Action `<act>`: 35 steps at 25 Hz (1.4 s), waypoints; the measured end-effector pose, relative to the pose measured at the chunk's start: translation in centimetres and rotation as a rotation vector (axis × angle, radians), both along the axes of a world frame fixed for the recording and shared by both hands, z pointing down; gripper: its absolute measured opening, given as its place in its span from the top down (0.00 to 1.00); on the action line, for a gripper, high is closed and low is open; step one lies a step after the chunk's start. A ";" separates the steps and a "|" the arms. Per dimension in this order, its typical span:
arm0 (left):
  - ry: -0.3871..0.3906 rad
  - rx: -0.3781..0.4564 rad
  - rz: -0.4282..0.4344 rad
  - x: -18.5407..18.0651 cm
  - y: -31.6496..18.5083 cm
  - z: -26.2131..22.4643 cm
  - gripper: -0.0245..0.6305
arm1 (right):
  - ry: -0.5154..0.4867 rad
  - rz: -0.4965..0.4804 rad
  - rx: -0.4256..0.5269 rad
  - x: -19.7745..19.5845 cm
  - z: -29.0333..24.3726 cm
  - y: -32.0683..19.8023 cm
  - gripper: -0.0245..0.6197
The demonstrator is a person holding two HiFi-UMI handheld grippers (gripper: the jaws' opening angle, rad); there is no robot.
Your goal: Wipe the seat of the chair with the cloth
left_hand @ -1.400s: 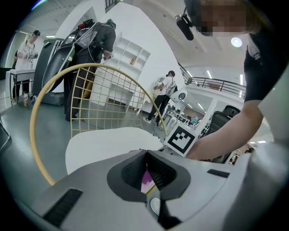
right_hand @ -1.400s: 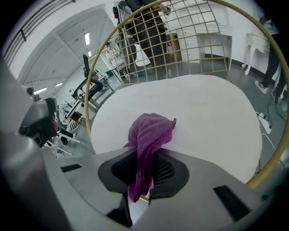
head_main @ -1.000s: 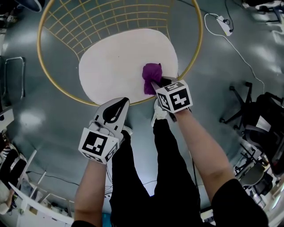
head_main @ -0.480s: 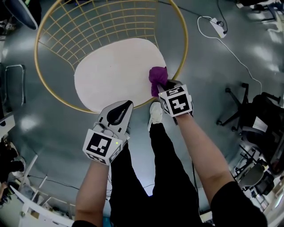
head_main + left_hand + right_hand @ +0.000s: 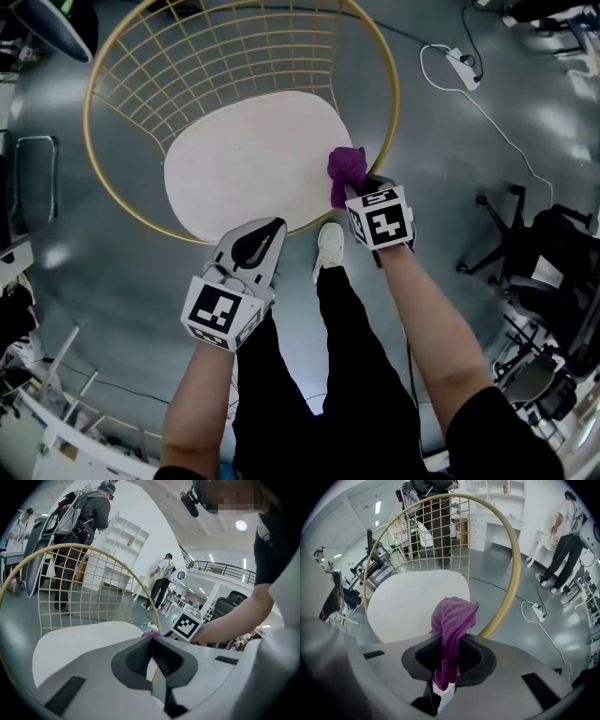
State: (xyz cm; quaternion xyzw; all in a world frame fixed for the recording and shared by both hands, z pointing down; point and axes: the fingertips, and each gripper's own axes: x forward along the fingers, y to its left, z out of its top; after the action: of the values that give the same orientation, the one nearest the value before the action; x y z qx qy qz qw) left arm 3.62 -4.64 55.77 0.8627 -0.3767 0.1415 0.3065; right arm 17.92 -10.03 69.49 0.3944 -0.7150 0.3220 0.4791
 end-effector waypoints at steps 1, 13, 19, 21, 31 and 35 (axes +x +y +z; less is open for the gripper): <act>0.000 0.001 -0.003 -0.2 0.0 -0.1 0.94 | 0.002 0.000 -0.001 -0.1 0.0 0.0 0.85; -0.009 0.006 -0.053 -3.2 -0.3 0.4 0.94 | -0.069 -0.059 0.070 -3.0 -1.9 -0.9 0.85; -0.019 0.009 -0.108 -8.2 0.6 0.1 0.94 | -0.353 -0.090 0.026 -12.9 -3.8 0.1 0.85; -0.023 0.008 -0.130 -9.8 1.0 0.1 0.94 | -0.415 -0.113 -0.005 -16.1 -3.9 0.6 0.85; -0.039 -0.010 -0.235 -18.9 3.7 1.2 0.94 | -0.505 -0.243 -0.091 -28.9 -2.8 3.2 0.85; -0.044 -0.020 -0.259 -21.9 4.6 1.8 0.94 | -0.528 -0.237 -0.117 -32.2 -2.0 3.9 0.85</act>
State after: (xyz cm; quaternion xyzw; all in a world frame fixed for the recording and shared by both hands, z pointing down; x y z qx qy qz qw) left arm -18.26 -0.04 57.61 0.8004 -0.4902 0.1233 0.3223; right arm -14.32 -6.18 67.52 0.1823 -0.8364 0.3956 0.3327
